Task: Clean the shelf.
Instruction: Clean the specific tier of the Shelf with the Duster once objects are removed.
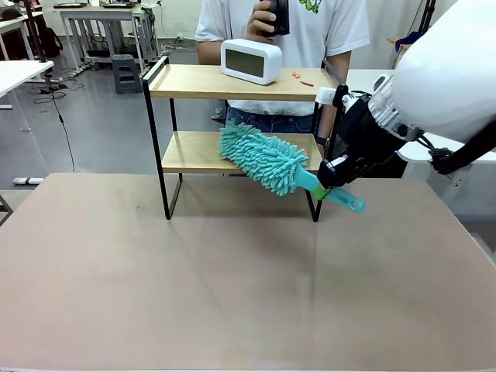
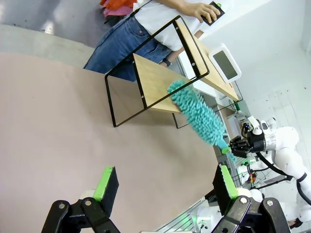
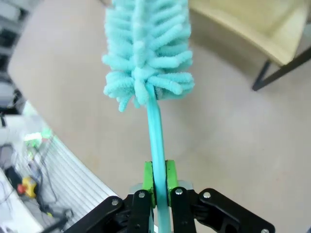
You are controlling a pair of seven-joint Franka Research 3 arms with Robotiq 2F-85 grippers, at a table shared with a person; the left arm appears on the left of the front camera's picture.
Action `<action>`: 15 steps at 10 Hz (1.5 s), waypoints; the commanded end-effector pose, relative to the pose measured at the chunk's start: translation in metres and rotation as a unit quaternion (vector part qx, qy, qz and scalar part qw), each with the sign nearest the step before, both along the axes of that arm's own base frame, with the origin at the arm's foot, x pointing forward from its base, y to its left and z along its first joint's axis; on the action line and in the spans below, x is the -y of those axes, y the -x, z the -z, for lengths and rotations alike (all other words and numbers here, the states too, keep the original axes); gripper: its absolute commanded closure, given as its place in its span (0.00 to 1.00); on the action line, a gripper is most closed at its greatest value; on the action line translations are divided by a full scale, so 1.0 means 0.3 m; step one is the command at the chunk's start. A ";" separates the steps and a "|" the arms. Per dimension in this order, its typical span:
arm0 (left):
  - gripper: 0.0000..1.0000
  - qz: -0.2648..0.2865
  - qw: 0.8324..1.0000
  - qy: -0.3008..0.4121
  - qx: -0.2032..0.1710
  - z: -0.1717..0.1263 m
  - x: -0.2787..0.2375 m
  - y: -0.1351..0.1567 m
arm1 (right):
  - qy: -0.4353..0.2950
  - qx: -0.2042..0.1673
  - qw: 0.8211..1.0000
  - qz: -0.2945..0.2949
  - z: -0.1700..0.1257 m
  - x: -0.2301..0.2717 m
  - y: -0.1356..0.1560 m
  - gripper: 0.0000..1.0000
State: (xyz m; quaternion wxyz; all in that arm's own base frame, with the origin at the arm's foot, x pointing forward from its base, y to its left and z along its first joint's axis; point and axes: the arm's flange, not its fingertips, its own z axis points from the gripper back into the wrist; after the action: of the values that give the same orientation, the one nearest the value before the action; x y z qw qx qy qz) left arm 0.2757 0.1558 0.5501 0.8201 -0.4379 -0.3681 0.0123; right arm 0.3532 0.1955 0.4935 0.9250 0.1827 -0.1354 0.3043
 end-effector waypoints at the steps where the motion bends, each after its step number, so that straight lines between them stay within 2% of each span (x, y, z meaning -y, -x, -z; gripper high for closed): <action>1: 0.00 0.003 1.000 -0.001 0.011 0.000 0.008 -0.005 | 0.003 -0.055 0.986 -0.160 -0.011 0.053 0.007 0.88; 2: 0.00 0.003 1.000 -0.001 0.011 0.000 0.008 -0.005 | -0.025 -0.050 0.980 -0.191 -0.023 0.092 0.020 0.88; 4: 0.00 0.003 1.000 -0.001 0.011 0.000 0.008 -0.005 | -0.061 -0.054 0.981 -0.176 -0.025 0.143 0.017 0.88; 7: 0.00 0.003 1.000 -0.001 0.011 0.000 0.008 -0.005 | -0.087 -0.074 0.976 -0.183 -0.020 0.189 0.028 0.88; 9: 0.00 0.003 1.000 -0.001 0.011 0.000 0.008 -0.005 | -0.135 -0.128 0.955 -0.231 -0.082 0.377 0.110 0.88; 10: 0.00 0.003 1.000 -0.001 0.011 0.000 0.008 -0.005 | -0.159 -0.144 0.952 -0.218 -0.113 0.543 0.179 0.88; 11: 0.00 0.003 1.000 -0.001 0.011 0.000 0.008 -0.005 | -0.213 -0.136 0.951 -0.176 -0.119 0.759 0.273 0.88; 12: 0.00 0.003 1.000 -0.001 0.011 0.000 0.008 -0.005 | -0.243 -0.123 0.957 -0.096 -0.093 0.930 0.358 0.88; 14: 0.00 0.003 1.000 -0.001 0.011 0.000 0.008 -0.005 | -0.282 -0.101 0.954 0.030 -0.014 1.136 0.534 0.88; 15: 0.00 0.003 1.000 -0.001 0.011 0.000 0.008 -0.005 | -0.291 -0.093 0.944 0.128 0.040 1.210 0.598 0.88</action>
State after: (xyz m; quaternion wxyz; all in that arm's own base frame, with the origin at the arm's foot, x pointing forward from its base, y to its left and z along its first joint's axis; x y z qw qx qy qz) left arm 0.2754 0.1550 0.5510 0.8210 -0.4364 -0.3679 0.0118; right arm 0.1706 -0.1693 0.4977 0.8591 0.4596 -0.1211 0.1900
